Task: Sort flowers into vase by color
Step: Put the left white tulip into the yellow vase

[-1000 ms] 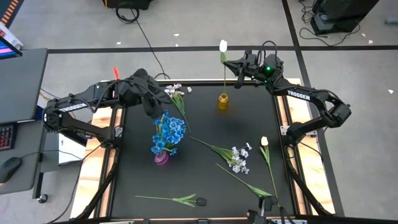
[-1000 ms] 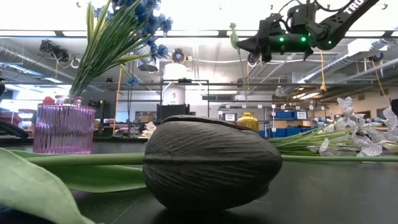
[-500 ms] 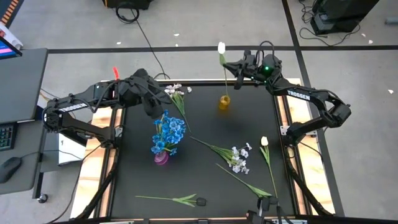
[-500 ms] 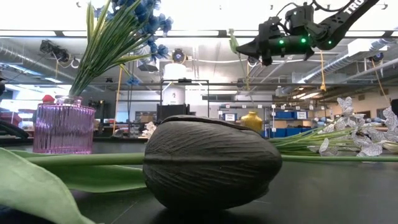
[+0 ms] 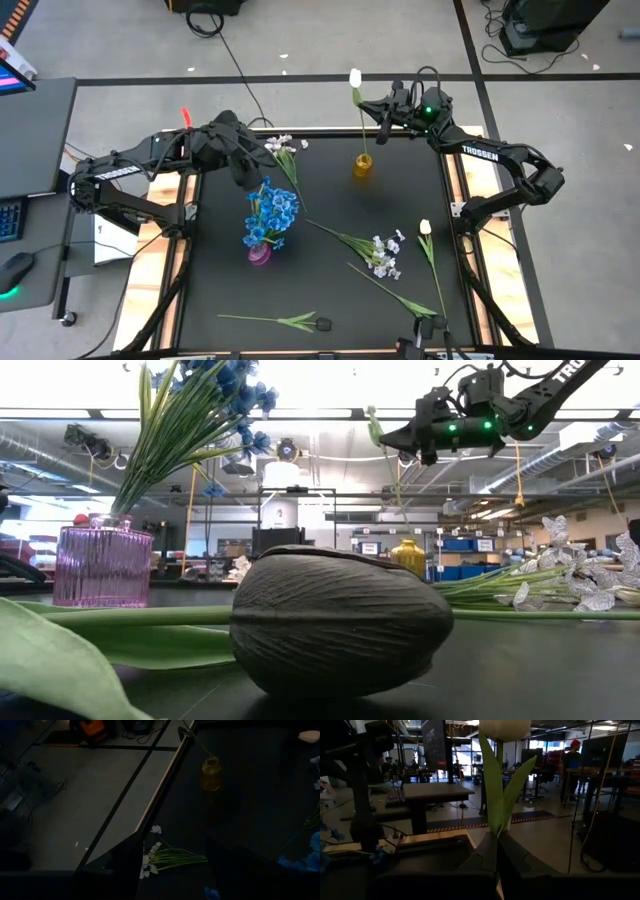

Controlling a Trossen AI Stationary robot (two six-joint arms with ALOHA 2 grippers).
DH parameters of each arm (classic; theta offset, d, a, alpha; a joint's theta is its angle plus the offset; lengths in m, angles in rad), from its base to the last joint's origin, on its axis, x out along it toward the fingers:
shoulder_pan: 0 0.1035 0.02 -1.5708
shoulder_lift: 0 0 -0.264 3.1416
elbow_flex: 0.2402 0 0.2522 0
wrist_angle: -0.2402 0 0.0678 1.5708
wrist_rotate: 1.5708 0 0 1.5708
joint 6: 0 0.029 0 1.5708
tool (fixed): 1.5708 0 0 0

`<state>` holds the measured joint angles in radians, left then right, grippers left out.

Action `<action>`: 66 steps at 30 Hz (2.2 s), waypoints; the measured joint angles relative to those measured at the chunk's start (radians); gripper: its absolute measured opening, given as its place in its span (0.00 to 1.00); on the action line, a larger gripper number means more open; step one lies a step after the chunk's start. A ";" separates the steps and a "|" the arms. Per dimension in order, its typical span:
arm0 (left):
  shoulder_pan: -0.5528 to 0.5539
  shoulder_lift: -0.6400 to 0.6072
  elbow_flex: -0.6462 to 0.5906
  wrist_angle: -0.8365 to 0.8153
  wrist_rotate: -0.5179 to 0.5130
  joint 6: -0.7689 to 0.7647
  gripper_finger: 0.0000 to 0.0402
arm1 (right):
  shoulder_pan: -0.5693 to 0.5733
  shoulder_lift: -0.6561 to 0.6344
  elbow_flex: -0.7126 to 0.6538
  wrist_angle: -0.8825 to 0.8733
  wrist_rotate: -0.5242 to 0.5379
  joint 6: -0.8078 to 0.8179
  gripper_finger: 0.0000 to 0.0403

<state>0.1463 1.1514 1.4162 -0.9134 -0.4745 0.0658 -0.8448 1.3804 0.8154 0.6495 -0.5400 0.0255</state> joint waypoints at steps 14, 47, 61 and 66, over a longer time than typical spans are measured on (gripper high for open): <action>0.000 0.000 0.000 0.001 0.000 0.000 0.54 | 0.000 0.000 0.000 0.009 0.023 -0.003 0.03; 0.000 0.000 0.000 0.003 0.000 0.000 0.54 | 0.031 0.009 0.000 -0.114 0.052 -0.074 0.03; 0.000 0.000 0.000 0.000 0.000 0.000 0.54 | 0.031 0.009 0.000 -0.158 0.048 -0.074 0.10; 0.000 0.000 0.000 -0.014 0.000 0.000 0.54 | 0.031 0.009 0.000 -0.177 0.048 -0.074 0.11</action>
<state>0.1466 1.1515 1.4162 -0.9275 -0.4744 0.0658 -0.8135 1.3891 0.8154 0.4722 -0.4923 -0.0486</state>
